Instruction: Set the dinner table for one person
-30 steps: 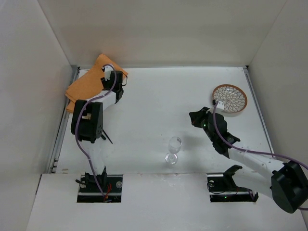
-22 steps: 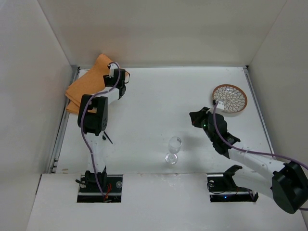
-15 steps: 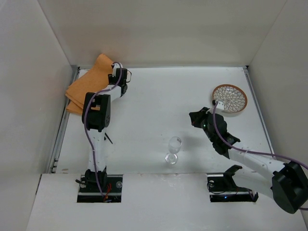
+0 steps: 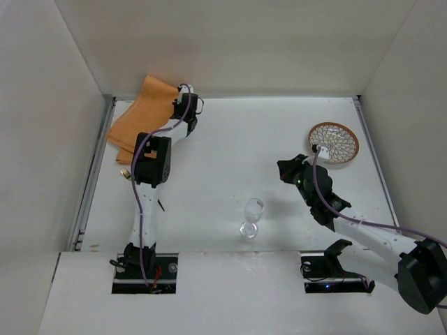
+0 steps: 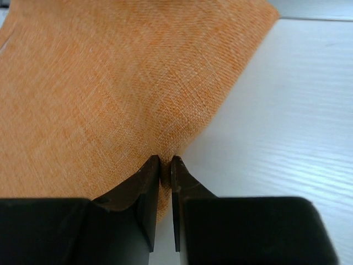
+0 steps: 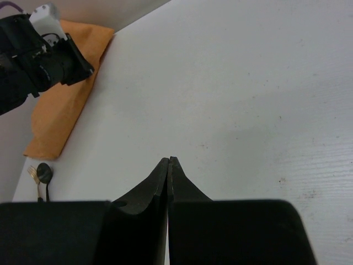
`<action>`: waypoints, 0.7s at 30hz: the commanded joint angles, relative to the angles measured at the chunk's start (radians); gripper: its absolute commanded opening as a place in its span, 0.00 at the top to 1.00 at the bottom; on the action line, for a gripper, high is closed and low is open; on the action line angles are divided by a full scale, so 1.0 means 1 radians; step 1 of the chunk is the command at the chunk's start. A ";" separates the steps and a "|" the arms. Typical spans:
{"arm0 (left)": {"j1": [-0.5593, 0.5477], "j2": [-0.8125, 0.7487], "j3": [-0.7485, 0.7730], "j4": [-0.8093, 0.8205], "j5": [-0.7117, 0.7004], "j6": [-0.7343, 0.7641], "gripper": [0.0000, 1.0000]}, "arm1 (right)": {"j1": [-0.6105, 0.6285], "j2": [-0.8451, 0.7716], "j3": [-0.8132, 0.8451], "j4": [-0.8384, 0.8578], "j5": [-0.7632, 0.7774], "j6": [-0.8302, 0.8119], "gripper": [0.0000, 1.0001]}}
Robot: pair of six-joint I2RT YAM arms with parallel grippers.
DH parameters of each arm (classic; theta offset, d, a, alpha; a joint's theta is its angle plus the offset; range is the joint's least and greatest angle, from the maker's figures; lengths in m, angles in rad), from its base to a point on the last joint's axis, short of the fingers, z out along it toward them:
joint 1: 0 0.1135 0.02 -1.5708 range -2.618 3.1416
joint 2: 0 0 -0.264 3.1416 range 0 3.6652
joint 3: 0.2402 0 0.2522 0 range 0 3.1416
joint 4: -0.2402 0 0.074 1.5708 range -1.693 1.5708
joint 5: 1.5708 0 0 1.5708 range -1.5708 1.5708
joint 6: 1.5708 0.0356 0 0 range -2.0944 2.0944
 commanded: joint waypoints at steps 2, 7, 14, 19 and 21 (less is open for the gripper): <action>-0.109 0.026 0.130 0.081 0.079 0.063 0.94 | 0.004 0.033 0.032 0.039 0.033 -0.025 0.96; -0.153 0.026 0.114 0.098 0.139 0.033 0.94 | 0.010 0.067 0.038 0.045 0.038 -0.030 0.96; -0.245 -0.011 0.068 0.095 0.153 -0.142 0.94 | 0.010 0.081 0.039 0.048 0.033 -0.030 0.96; -0.299 -0.035 0.103 0.075 0.124 -0.314 0.78 | 0.010 0.091 0.039 0.048 0.028 -0.030 0.96; -0.302 -0.078 0.085 0.071 0.119 -0.339 0.60 | 0.010 0.090 0.041 0.043 0.028 -0.032 0.96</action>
